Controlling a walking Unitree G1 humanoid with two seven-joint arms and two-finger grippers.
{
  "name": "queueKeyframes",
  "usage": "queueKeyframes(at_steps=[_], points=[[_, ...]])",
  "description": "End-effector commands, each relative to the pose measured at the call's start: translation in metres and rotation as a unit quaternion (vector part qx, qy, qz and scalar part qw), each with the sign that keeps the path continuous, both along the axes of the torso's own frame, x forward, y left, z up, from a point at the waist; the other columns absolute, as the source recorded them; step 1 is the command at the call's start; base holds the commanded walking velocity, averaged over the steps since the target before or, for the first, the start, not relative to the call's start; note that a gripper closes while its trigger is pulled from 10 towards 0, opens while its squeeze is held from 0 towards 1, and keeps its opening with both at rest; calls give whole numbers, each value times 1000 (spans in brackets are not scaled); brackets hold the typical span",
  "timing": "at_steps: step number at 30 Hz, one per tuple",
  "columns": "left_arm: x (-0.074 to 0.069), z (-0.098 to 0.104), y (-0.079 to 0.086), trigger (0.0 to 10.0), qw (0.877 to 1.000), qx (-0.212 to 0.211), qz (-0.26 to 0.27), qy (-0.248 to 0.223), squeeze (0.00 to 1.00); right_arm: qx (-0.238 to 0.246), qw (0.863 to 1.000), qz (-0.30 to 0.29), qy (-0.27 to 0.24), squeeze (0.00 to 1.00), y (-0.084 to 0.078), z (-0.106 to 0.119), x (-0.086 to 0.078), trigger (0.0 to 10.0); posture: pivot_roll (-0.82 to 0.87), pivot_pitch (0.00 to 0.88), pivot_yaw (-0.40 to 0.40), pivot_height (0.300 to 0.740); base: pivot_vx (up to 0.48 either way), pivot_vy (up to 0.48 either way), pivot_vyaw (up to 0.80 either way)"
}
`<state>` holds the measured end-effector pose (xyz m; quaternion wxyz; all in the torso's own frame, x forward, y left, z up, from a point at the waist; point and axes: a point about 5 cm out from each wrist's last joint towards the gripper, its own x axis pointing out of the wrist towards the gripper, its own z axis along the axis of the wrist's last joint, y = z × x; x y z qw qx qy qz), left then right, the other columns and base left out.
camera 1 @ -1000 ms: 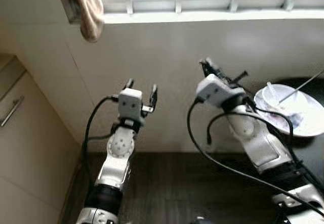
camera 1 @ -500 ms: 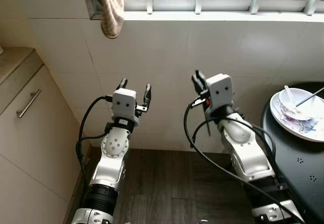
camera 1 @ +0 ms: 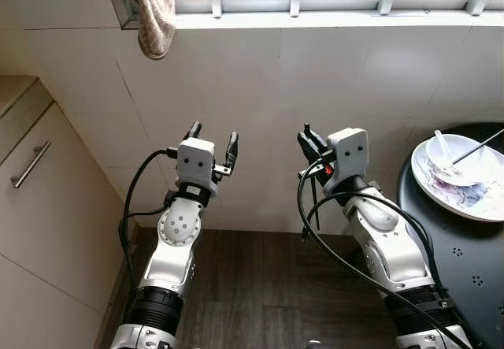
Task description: Kitchen organization
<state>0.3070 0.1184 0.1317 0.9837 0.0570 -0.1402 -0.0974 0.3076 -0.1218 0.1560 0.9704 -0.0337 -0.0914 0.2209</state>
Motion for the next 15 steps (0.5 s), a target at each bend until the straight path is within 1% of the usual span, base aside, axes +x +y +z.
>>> queueKeyframes(at_steps=[1, 3, 4, 5, 6, 7, 8, 15], points=[[0, 1, -1, 10000, 1000, 9, -4, -1, 0, 4, 1000, 15, 1, 0, 4, 1, -3, 0, -83, 0, 22, 740, 0, 0, 0], [0, 1, -1, 10000, 1000, 10, -4, -1, 0, -6, 1000, 13, 3, 0, 3, -2, -3, 0, -83, 0, 22, 740, 0, 0, 0], [0, 1, -1, 10000, 1000, 11, -4, 0, 0, -18, 1000, 10, 6, 0, 2, -6, -4, 1725, -83, 0, 23, 740, 0, 0, 0], [0, 0, -1, 10000, 1000, 12, -5, 1, 0, -30, 1000, 8, 5, 0, 1, -8, -5, 4353, -84, 0, 24, 740, 0, 0, 0], [0, 0, -1, 10000, 1000, 12, -5, 1, 0, -39, 999, 7, 5, 0, 1, -10, -6, 5725, -84, 0, 24, 740, 0, 0, 0], [-1, 0, -1, 10000, 1000, 12, -5, 1, 0, -45, 999, 6, 4, 0, 1, -11, -7, 5725, -85, 0, 25, 740, 0, 0, 0], [-1, 0, -1, 10000, 1000, 13, -5, 2, 0, -48, 999, 6, 5, 0, 1, -12, -7, 10000, -85, 0, 25, 740, 0, 0, 0], [-1, -3, -2, 10000, 1000, 17, -7, 6, 0, -76, 997, 12, 14, 0, 5, -21, -11, 10000, -87, 0, 26, 740, 0, 0, 0]])
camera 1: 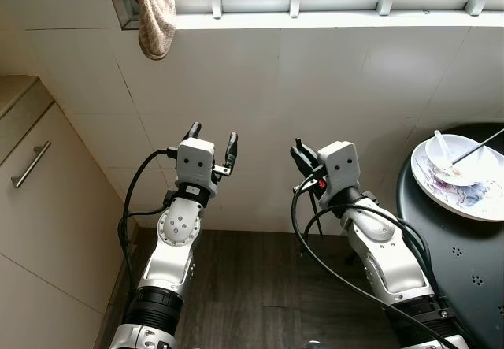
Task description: Kitchen organization
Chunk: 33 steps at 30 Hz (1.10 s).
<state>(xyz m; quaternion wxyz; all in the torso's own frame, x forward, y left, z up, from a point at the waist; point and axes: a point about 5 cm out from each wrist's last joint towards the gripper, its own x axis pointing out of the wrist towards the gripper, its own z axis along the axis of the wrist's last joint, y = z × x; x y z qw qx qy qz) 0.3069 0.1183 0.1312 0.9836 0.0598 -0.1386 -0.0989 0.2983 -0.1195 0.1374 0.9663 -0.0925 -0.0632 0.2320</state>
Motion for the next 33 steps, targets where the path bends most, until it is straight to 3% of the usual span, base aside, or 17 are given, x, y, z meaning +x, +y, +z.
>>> queueKeyframes(at_steps=[1, 15, 21, 24, 33], points=[[-1, -2, -2, 10000, 1000, 14, -6, 5, 0, -11, 1000, 6, 0, 0, 2, -3, -2, 10000, -87, 0, 26, 740, 0, 0, 0], [-1, -2, -2, 10000, 1000, 15, -4, 5, 0, -9, 1000, -9, -7, 0, 3, -3, 0, 10000, -83, 0, 23, 740, 0, 0, 0], [-1, -2, -2, 10000, 1000, 17, -4, 5, 0, -55, 997, -22, -43, 0, 2, 3, 3, 10000, -82, 0, 23, 740, 0, 0, 517], [-5, -1, -2, 10000, 997, 75, -19, -5, 0, -60, 997, -25, -49, 0, 0, 4, 4, 10000, -82, 0, 23, 740, 0, 0, 800], [-18, -8, 16, 10000, 988, 151, -23, 5, 0, -86, 994, -14, -65, 0, 5, 2, 1, 10000, -71, 0, 24, 740, 0, 0, 800]])
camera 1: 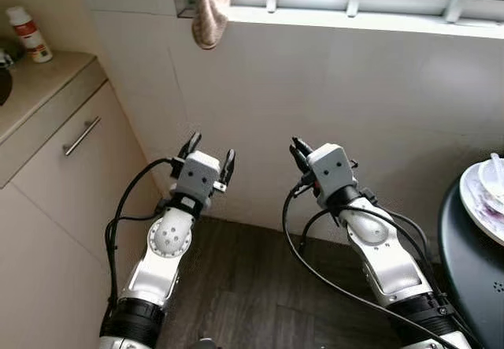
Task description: Kitchen organization
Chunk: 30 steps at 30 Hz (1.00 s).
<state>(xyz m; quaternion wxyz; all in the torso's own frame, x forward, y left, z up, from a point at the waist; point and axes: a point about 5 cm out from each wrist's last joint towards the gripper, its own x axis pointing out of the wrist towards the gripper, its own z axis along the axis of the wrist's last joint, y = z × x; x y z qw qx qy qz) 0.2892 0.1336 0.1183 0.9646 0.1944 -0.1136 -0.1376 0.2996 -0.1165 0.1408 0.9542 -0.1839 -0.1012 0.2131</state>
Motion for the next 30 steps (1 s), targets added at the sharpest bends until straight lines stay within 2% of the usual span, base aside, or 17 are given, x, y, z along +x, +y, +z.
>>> queueKeyframes(at_steps=[1, 4, 6, 7, 9, 10, 14, 17, 23, 30], points=[[-6, 4, 6, 10000, 1000, 20, 2, 3, 0, -13, 1000, 3, -8, 0, 2, -2, -1, 10000, -67, 0, 29, 740, 0, 0, 800], [-14, 4, 10, 10000, 1000, 26, 5, 9, 0, -18, 1000, 4, -13, 0, 2, -2, -1, 10000, -67, 0, 34, 740, 0, 0, 800], [-28, 5, 14, 10000, 1000, 21, 8, 15, 0, -24, 1000, 5, -19, 0, 2, -1, -1, 10000, -61, 0, 36, 740, 0, 0, 800], [-42, 2, 17, 10000, 999, 19, 14, 25, 0, -25, 999, 4, -23, 0, 3, -1, -1, 10000, -52, 0, 35, 740, 0, 0, 800], [-45, 1, 17, 10000, 999, 18, 17, 28, 0, -25, 999, 4, -24, 0, 3, -1, -1, 10000, -45, 0, 33, 740, 0, 0, 800], [-49, -5, 20, 10000, 999, 13, 34, 40, 0, -27, 999, 2, -28, 0, 4, -1, 0, 10000, -39, 0, 30, 740, 0, 0, 800], [-46, -9, 22, 10000, 997, 5, 64, 52, 0, -34, 998, 4, -45, 0, 6, 2, 1, 10000, -41, 0, 24, 740, 0, 0, 800], [-44, -2, 19, 10000, 997, -4, 68, 48, 0, -39, 998, 0, -58, 0, 6, 5, 2, 10000, -41, 0, 24, 740, 0, 0, 800], [-44, 0, 22, 10000, 996, -4, 74, 49, 0, -41, 996, -9, -75, 0, 4, 9, 4, 10000, -38, 0, 27, 740, 0, 0, 800], [-42, -1, 22, 10000, 996, -5, 73, 52, 0, -26, 998, -7, -64, 0, 8, 5, 3, 10000, -39, 1, 27, 740, 0, 0, 800]])
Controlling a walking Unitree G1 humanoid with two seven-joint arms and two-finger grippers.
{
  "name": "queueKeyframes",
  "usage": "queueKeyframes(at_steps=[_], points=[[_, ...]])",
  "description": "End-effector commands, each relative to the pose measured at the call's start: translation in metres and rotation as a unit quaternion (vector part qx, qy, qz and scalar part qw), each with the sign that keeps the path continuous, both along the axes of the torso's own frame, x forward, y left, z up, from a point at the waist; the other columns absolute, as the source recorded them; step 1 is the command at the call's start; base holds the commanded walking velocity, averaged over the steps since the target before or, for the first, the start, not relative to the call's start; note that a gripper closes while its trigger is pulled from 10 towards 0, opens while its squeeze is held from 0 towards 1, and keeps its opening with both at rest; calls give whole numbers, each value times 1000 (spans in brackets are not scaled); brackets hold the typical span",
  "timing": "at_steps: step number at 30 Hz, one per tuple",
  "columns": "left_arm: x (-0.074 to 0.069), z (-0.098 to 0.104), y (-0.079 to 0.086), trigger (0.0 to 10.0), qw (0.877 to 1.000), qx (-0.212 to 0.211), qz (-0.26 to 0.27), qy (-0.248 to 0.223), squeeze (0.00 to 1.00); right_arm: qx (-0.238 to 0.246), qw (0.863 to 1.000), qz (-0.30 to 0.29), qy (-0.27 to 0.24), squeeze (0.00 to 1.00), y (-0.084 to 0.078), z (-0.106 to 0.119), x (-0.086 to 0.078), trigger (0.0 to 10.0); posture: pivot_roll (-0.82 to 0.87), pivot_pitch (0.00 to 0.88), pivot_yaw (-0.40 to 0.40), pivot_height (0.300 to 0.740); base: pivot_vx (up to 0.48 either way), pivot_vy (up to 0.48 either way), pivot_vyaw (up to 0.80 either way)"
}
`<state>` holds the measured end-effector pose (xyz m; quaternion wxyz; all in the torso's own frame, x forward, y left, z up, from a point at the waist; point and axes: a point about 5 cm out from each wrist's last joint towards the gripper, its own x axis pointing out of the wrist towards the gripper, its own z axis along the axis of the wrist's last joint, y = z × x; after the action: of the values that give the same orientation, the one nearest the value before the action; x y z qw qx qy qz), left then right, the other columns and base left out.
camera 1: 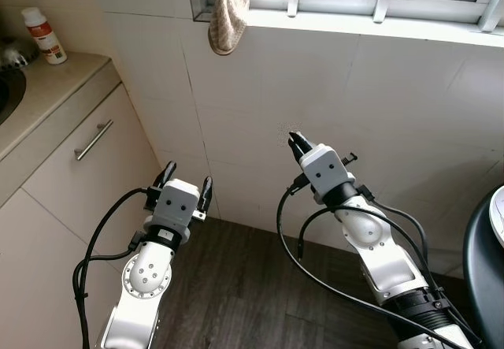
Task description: Kitchen organization
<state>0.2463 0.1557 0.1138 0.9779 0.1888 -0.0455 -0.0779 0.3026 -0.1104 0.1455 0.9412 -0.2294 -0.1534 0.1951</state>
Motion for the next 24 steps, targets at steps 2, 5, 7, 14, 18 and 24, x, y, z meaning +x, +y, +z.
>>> queueKeyframes(at_steps=[2, 5, 7, 14, 18, 24], points=[[2, 3, 0, 10000, 1000, 0, 0, -5, 0, 8, 1000, 3, 2, 0, 2, 0, 1, 10000, -39, 2, 26, 740, 0, 0, 800], [2, 2, -1, 10000, 1000, 1, -2, -4, 0, 7, 1000, 2, 2, 0, 2, -1, 1, 10000, -39, 2, 26, 740, 0, 0, 800], [2, 2, -2, 10000, 1000, 1, -3, -4, 0, 7, 1000, 3, 3, 0, 3, -1, 1, 10000, -39, 2, 26, 740, 0, 0, 800], [1, 0, -3, 10000, 1000, 2, -7, -2, 0, -3, 1000, 14, 2, 0, 7, -2, -1, 10000, -39, 7, 26, 740, 0, 0, 800], [1, -1, -4, 10000, 1000, 3, -9, 0, 0, -7, 1000, 16, 1, 0, 7, -2, -1, 10000, -39, 7, 26, 740, 0, 0, 800], [2, -2, -5, 10000, 1000, 4, -11, 0, 0, -10, 1000, 23, 3, 0, 9, -4, -1, 10000, -36, 2, 24, 740, 0, 0, 800]])
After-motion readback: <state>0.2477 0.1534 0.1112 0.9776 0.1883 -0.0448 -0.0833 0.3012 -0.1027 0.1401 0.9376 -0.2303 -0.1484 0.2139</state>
